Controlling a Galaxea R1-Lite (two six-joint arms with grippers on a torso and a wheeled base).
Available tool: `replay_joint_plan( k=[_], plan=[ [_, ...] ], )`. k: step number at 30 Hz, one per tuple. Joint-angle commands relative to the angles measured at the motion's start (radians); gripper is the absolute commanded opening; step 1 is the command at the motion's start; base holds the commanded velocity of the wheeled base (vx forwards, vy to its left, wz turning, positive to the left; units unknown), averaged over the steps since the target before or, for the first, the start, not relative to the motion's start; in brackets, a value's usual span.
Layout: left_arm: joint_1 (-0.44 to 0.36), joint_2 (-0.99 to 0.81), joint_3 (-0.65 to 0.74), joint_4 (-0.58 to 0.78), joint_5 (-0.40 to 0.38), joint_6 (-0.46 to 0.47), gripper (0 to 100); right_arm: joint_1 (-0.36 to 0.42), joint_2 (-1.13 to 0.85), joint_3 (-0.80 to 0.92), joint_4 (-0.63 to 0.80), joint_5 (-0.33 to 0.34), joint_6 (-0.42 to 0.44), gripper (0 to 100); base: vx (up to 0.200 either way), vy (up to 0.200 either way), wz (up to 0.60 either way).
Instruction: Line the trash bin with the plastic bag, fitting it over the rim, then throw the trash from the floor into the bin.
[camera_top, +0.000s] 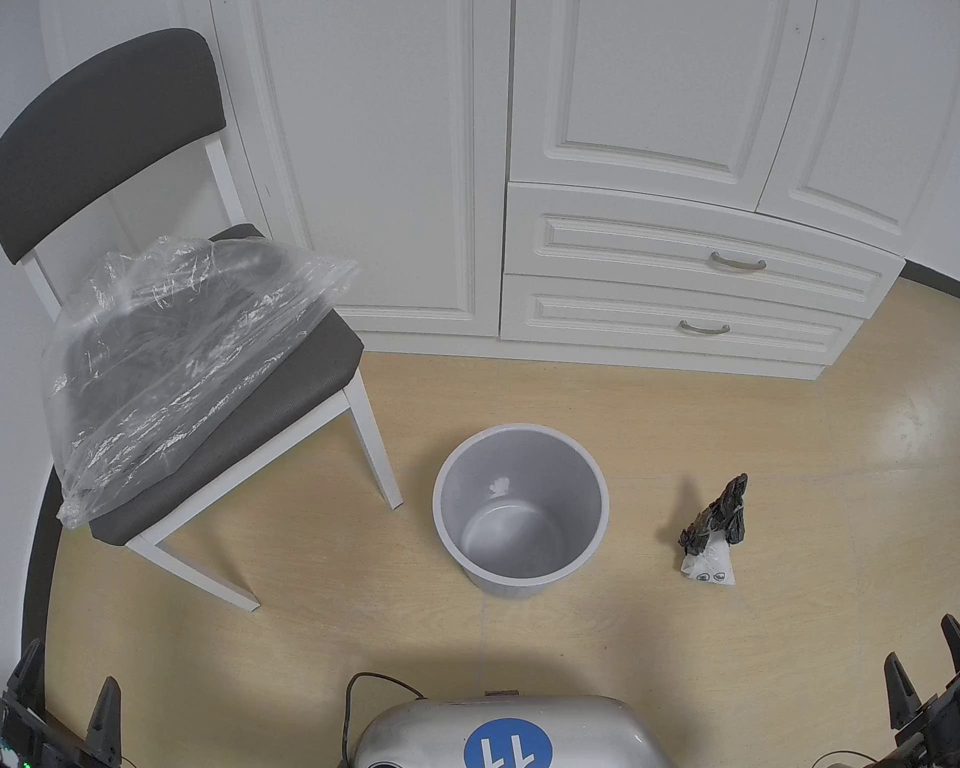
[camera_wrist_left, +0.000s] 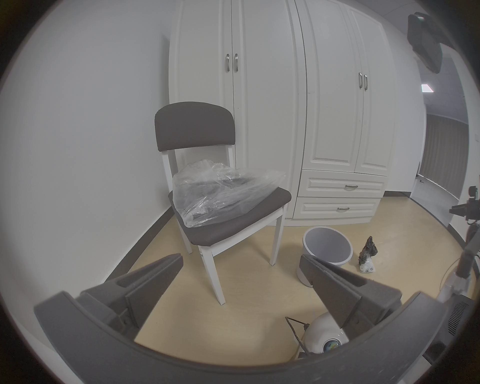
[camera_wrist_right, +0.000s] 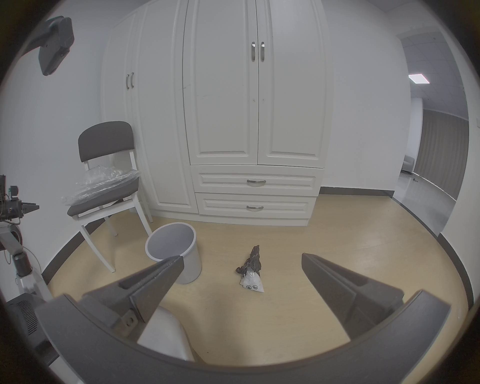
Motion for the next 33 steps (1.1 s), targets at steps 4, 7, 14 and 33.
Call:
replay_joint_plan(
  k=[4, 7, 14, 33],
  plan=[
    [0.000, -0.016, 0.018, 0.000, 0.000, 0.000, 100, 0.000, -0.016, 0.016, 0.000, 0.000, 0.000, 100, 0.000, 0.000, 0.00],
    [0.000, -0.016, 0.018, 0.000, 0.000, 0.000, 100, 0.000, -0.016, 0.016, 0.000, 0.000, 0.000, 100, 0.000, 0.000, 0.00],
    [0.000, -0.016, 0.018, 0.000, 0.000, 0.000, 100, 0.000, -0.016, 0.016, 0.000, 0.000, 0.000, 100, 0.000, 0.000, 0.00],
    [0.002, -0.016, 0.018, 0.000, -0.009, 0.015, 100, 0.000, -0.016, 0.016, 0.000, 0.000, 0.000, 100, 0.000, 0.000, 0.00]
  ],
)
